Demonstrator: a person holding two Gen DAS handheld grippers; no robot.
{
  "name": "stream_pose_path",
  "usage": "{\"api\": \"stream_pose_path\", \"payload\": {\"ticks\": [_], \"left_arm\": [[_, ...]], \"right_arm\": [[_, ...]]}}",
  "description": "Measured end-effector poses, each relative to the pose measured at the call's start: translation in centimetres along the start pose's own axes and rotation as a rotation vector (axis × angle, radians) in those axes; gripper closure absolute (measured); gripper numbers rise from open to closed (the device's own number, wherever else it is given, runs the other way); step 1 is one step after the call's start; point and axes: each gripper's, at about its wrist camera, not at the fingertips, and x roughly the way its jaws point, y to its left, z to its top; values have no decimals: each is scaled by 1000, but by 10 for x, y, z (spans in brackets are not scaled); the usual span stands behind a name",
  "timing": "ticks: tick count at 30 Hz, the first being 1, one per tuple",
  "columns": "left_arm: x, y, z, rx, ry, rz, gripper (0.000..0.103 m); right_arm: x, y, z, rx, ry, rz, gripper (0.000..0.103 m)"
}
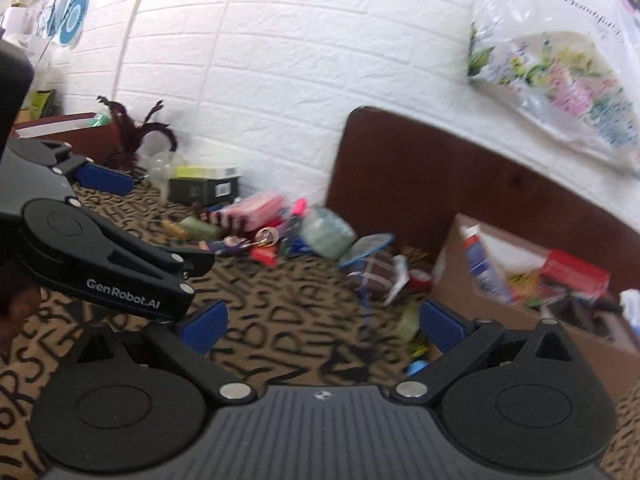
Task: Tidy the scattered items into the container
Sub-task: 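Move both open tools back over the table, then grasp the wooden clothespin with the left tool while the right tool grasps the blue-rimmed net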
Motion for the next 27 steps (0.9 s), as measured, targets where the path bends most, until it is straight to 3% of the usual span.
{"api": "stream_pose_path", "payload": {"ticks": [7, 18, 21, 23, 27], "left_arm": [[-2, 13, -7, 26, -22, 55, 0], [42, 33, -15, 111, -40, 40, 0], [61, 47, -18, 126, -10, 22, 0], [79, 57, -20, 138, 34, -5, 5], [108, 80, -26, 132, 94, 9, 14]], "right_arm": [[24, 24, 5, -15, 22, 25, 0], [74, 17, 15, -16, 44, 28, 0], [86, 11, 14, -11, 63, 9, 0], [86, 8, 11, 7, 71, 6, 0], [81, 4, 6, 56, 73, 19, 0]]}}
